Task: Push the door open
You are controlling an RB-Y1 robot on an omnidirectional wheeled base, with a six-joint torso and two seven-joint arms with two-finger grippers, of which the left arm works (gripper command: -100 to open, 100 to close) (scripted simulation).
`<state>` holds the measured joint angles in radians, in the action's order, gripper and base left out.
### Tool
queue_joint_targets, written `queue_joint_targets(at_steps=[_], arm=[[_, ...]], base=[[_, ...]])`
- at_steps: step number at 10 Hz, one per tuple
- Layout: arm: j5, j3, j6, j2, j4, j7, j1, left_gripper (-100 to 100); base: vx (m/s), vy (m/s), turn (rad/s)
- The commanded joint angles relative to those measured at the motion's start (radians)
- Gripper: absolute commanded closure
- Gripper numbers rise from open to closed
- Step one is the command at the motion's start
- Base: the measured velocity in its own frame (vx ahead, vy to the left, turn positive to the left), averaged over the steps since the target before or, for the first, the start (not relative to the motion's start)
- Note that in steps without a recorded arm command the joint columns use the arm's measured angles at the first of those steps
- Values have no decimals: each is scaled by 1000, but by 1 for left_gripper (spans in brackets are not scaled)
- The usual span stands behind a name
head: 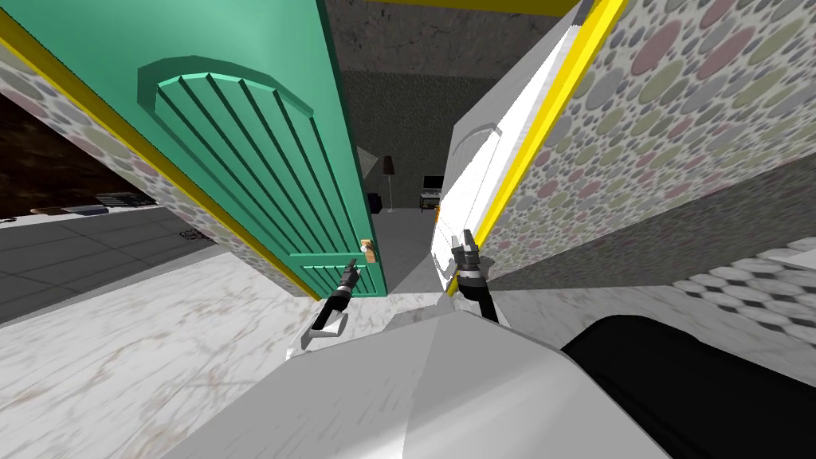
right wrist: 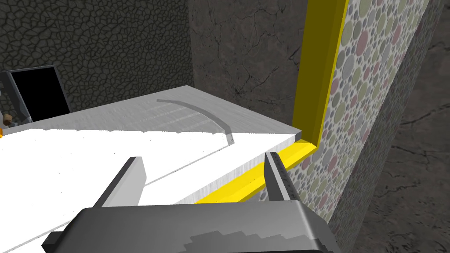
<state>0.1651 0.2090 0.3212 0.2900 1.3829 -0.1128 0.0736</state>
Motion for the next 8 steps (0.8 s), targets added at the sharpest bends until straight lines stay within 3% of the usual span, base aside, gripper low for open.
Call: queue_joint_targets(at_steps=[1, 8], arm=[[0, 0, 0, 0, 0, 0, 0, -100], [-5, -26, 11, -28, -66, 8, -42, -100]], base=[[32, 67, -18], [185, -14, -36]])
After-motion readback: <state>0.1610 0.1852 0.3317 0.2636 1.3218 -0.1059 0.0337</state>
